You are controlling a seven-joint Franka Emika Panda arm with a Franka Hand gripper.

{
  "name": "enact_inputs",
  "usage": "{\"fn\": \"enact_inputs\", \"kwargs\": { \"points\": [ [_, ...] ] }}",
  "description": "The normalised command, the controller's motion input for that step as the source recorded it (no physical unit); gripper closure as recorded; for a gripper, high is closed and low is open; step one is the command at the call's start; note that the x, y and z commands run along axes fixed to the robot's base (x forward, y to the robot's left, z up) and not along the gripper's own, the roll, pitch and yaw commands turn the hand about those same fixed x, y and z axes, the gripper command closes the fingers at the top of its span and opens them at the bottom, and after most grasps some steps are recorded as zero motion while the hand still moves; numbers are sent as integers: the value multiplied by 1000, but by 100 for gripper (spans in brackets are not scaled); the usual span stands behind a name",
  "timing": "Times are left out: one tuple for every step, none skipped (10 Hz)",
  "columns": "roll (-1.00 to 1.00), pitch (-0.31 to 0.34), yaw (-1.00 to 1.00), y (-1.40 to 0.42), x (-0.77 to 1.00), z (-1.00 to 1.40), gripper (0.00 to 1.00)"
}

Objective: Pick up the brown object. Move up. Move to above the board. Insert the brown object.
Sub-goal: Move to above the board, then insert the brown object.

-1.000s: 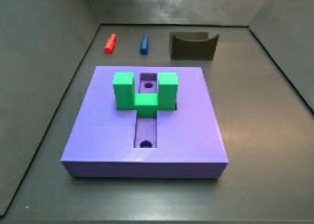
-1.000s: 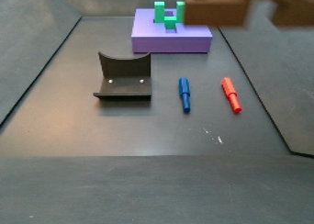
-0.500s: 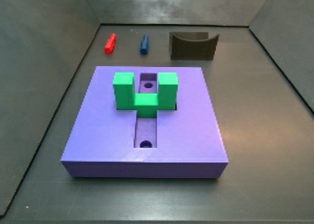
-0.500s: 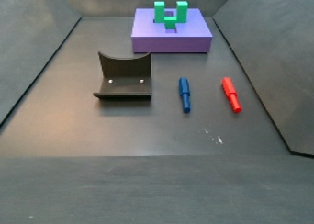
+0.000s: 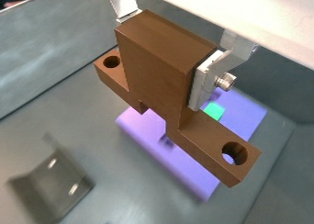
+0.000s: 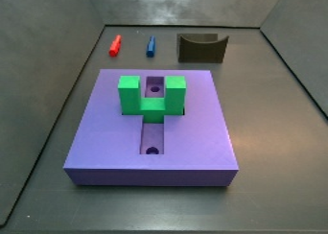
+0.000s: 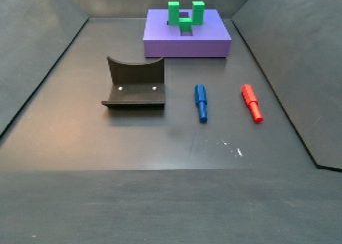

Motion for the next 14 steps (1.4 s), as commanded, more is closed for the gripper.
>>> {"fn": "enact_inputs", "kwargs": {
  "points": [
    [3, 169, 8, -1400, 405, 178, 100],
    [4, 169, 11, -934, 302, 125, 100],
    [16, 154, 8, -555, 207, 86, 100],
    [16, 113, 10, -324, 133, 61, 100],
    [25, 74, 10, -186, 71, 42, 100],
    [87, 0, 0, -194, 0, 0, 100],
    [6, 0, 37, -6, -71, 0, 100],
    [0, -41, -480, -11, -60, -263, 100],
    [-19, -51, -1000, 0, 0, -374, 100],
    [0, -37, -1000, 0, 0, -357, 100],
    [0, -36, -1000, 0, 0, -354, 100],
    [-23, -43, -1000, 0, 0, -374, 100],
    [-114, -186, -983, -54, -77, -423, 100],
    [-113, -187, -986, -54, -80, -423, 100]
  ]
}}
